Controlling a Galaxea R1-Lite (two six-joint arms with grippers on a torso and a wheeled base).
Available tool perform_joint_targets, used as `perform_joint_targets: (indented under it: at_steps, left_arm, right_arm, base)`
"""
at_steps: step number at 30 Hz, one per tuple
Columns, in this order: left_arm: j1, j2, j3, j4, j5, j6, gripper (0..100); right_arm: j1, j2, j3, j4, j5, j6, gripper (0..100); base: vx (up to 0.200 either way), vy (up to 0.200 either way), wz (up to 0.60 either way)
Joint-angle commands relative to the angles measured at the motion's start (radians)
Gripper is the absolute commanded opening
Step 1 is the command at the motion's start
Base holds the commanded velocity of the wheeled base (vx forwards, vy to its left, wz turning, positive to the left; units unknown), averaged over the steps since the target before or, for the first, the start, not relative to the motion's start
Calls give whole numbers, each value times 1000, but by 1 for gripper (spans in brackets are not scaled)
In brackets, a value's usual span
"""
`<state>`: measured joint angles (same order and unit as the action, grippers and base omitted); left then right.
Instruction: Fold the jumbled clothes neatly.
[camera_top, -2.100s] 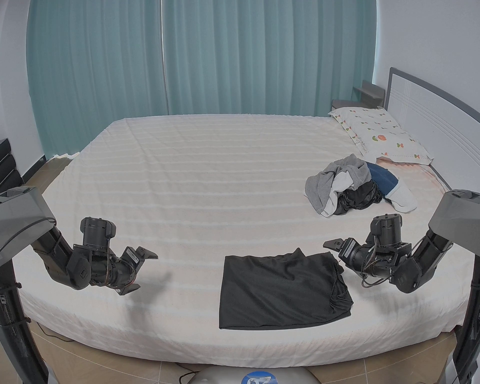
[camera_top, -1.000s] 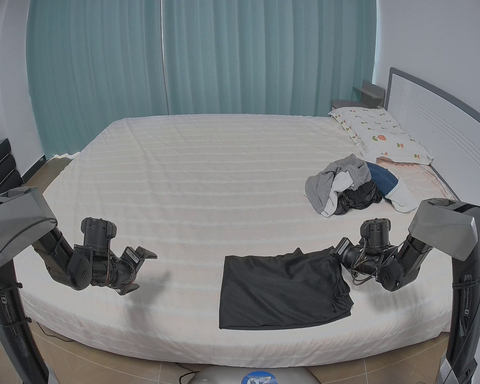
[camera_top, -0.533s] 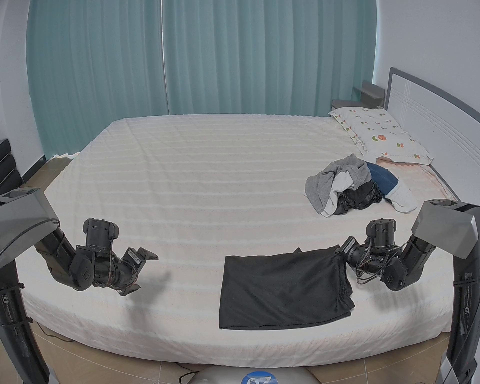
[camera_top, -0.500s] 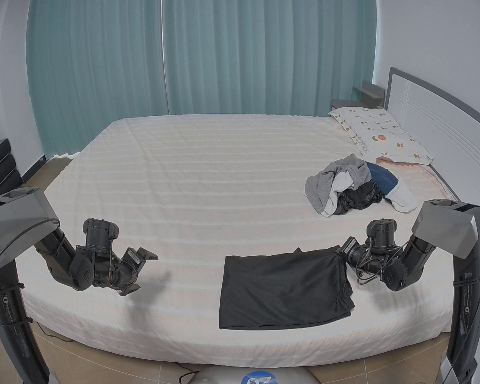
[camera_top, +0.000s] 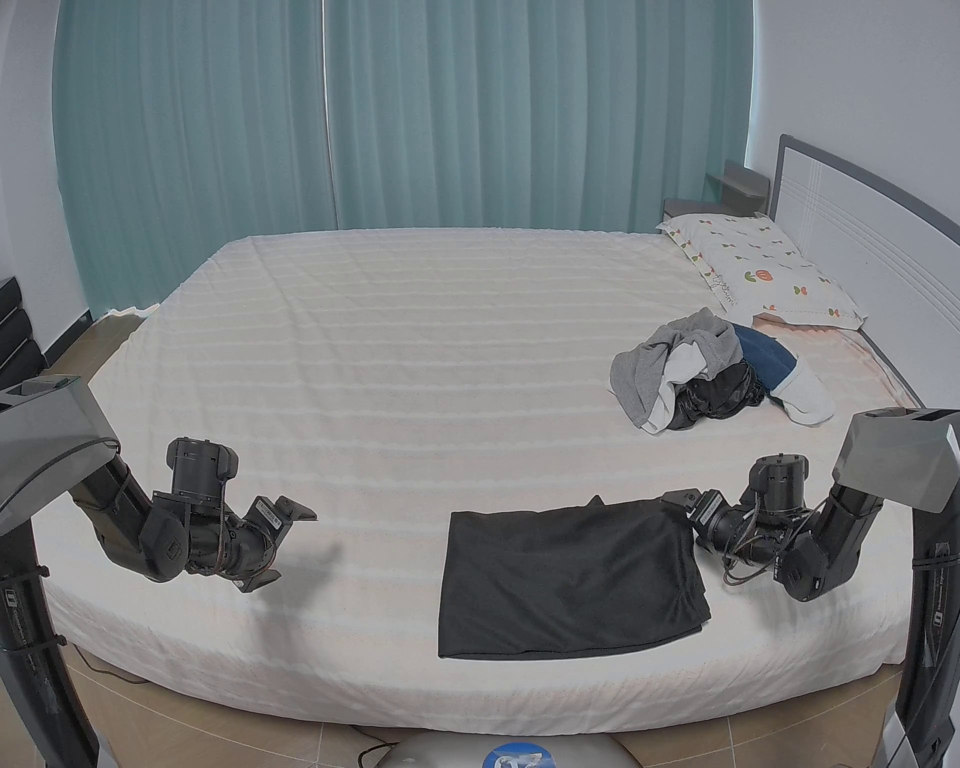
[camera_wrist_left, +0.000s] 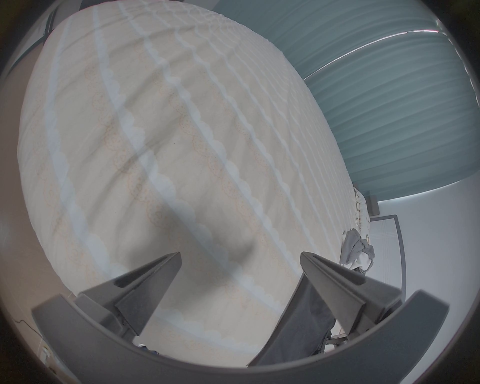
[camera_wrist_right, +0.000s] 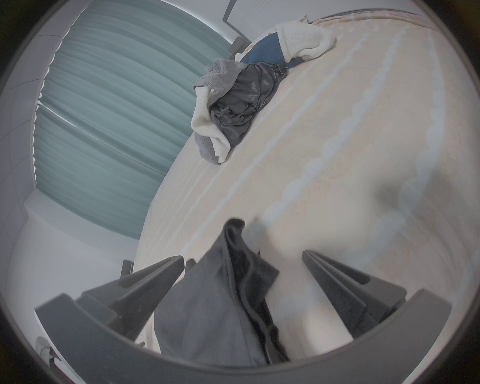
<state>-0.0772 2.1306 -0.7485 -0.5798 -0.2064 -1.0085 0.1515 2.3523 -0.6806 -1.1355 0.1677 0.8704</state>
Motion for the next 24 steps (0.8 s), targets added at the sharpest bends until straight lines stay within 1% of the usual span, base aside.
perform_joint_targets:
  at_steps: [1, 2, 3, 6, 8, 9, 11, 16, 17, 19, 20, 22, 23, 24]
  left_arm:
    - [-4, 5, -2, 0, 1, 1, 100]
    - [-4, 5, -2, 0, 1, 1, 100]
    - [-3, 5, -2, 0, 1, 1, 100]
    - [-3, 5, -2, 0, -1, 1, 100]
    - [-3, 6, -2, 0, -1, 2, 100]
    - [-4, 6, -2, 0, -2, 4, 100]
    - [-3, 11, -5, 0, -2, 8, 100]
    - [-4, 12, -5, 0, -2, 11, 100]
    - [-4, 12, -5, 0, -2, 11, 100]
    - [-4, 12, -3, 0, -2, 11, 100]
    - [-4, 12, -3, 0, -2, 11, 100]
    - [-4, 12, -3, 0, -1, 11, 100]
    - [-4, 12, -3, 0, -1, 11, 100]
    - [-4, 12, -5, 0, -2, 11, 100]
  right_arm:
    - [10, -81, 217, -104, 75, -123, 100]
    - [10, -81, 217, -104, 75, -123, 100]
    - [11, -81, 262, -125, 107, -191, 100]
    - [25, -84, 288, -132, 112, -240, 100]
    - [26, -84, 291, -132, 112, -243, 100]
    - [31, -88, 317, -135, 115, -275, 100]
    - [31, -84, 329, -136, 116, -312, 100]
    - [34, -94, 366, -170, 116, -340, 100]
    - [33, -97, 377, -182, 118, -349, 0]
    - [31, -100, 397, -187, 124, -375, 0]
    - [31, -100, 397, -187, 124, -375, 0]
    - [28, -102, 426, -187, 128, -432, 0]
    - [28, -102, 426, -187, 128, -432, 0]
    - [25, -99, 432, -185, 130, -456, 0]
  base:
    - [0, 0, 0]
    - [0, 0, 0]
    - [0, 0, 0]
    - [0, 0, 0]
    - [0, 0, 0]
    - [0, 0, 0]
    - [0, 0, 0]
    - [0, 0, 0]
    - [0, 0, 0]
    - [0, 0, 0]
    - [0, 0, 0]
    - [0, 0, 0]
    - [0, 0, 0]
    - [0, 0, 0]
